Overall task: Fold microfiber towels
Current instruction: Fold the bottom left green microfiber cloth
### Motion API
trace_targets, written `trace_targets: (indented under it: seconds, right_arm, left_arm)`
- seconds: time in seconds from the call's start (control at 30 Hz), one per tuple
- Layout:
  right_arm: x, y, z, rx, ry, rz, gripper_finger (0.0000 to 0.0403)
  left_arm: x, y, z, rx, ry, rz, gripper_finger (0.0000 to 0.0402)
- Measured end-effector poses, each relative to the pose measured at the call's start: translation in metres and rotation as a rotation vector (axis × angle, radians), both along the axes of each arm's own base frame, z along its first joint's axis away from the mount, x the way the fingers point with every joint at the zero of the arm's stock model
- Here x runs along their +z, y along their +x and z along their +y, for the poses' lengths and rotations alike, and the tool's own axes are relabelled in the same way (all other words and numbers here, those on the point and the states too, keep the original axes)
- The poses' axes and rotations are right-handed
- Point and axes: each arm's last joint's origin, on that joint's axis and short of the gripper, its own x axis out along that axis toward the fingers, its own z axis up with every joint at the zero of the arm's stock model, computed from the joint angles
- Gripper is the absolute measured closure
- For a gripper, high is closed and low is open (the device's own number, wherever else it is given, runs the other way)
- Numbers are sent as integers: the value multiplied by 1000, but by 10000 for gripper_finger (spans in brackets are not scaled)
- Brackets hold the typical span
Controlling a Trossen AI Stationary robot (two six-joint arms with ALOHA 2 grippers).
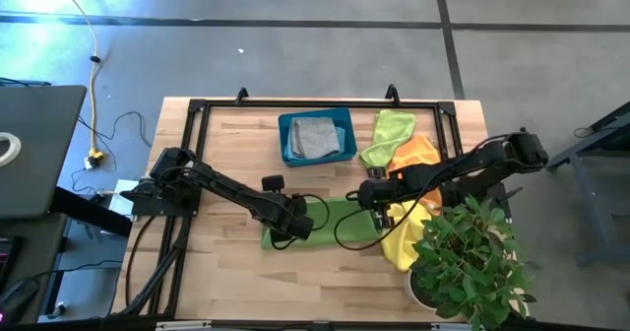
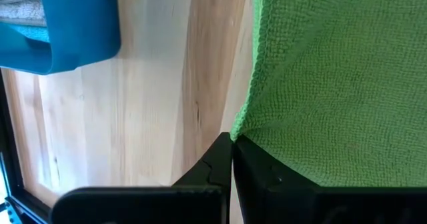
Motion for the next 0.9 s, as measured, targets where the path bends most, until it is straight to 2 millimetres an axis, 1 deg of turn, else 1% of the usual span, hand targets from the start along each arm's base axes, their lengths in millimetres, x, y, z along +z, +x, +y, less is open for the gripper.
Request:
trace_targets:
  seconds: [0.17,0.3,0.37,0.43,0.53,0.6,0.7,0.8,0.9]
  right_arm:
    - [0,-3,-3,7,-114,36,303]
    - [10,-3,-5,-61,-182,55,261]
    - [18,1,-4,-140,-141,22,250]
    - [23,8,-2,-209,-31,-44,246]
    - [25,16,7,-244,90,-137,247]
    - [20,21,13,-236,107,-184,249]
    - [8,25,20,-235,125,-209,253]
    - [-5,30,25,-266,148,-206,254]
    - [-20,37,29,-292,156,-187,254]
  left_arm:
    - [0,0,0,-17,-2,9,401]
    - [0,0,2,-11,-2,8,399]
    - [0,1,4,-5,-1,8,396]
    - [0,1,6,-5,21,5,390]
    - [1,1,9,-15,92,-1,373]
    - [2,1,11,-15,118,-5,356]
    - [2,0,12,-9,105,11,327]
    - [1,-1,10,-3,53,26,301]
    - [1,-2,3,-9,-24,39,289]
